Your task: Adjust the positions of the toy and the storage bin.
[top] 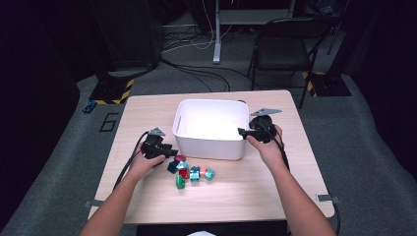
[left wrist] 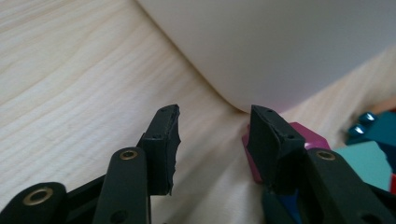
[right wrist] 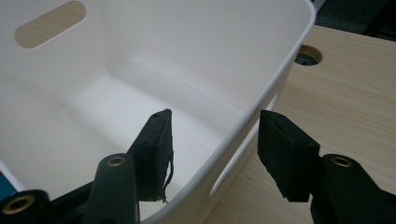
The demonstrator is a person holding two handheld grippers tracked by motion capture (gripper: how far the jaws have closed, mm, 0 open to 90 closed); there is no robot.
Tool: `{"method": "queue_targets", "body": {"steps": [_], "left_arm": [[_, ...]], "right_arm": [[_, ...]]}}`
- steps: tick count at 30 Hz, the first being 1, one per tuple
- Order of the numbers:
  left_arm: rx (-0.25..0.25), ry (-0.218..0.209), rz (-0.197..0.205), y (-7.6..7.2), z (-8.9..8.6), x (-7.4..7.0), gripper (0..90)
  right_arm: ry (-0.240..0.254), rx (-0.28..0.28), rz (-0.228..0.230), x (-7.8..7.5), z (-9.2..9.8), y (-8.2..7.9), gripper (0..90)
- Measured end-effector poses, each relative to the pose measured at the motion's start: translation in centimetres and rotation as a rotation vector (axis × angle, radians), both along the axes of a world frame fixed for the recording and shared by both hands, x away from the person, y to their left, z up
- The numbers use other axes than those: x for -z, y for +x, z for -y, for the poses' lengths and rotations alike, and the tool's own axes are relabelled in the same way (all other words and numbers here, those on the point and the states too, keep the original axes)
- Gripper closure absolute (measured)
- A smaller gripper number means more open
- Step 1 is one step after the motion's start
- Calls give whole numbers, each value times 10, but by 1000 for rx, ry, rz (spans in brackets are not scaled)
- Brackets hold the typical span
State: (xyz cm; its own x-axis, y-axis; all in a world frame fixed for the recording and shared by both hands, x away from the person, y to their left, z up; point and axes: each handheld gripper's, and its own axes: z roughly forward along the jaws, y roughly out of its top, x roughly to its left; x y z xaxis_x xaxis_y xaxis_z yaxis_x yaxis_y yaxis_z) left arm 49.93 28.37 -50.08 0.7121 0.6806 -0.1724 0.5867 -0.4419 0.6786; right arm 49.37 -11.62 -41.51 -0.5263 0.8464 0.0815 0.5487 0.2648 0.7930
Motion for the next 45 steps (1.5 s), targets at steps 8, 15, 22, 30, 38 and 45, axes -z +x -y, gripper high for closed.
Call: {"method": "queue_targets", "body": {"steps": [8,15,22,30,38,45], "left_arm": [[61,11,2,-21,3,2,534],[103,3,-6,-33,14,0,525],[116,12,-11,-43,12,-1,515],[93,-7,-9,-49,5,-2,512],[72,-15,5,-50,3,0,498],[52,-43,28,-53,-5,-3,482]], "right_arm": [[-53,-16,13,0,-6,4,462],[-63,-27,11,1,-11,4,473],[-94,-48,23,0,-18,-3,485],[-87,-52,11,0,-21,-7,472],[-61,-49,19,-3,-19,-8,440],[-9,-39,55,-16,-4,-19,431]]}}
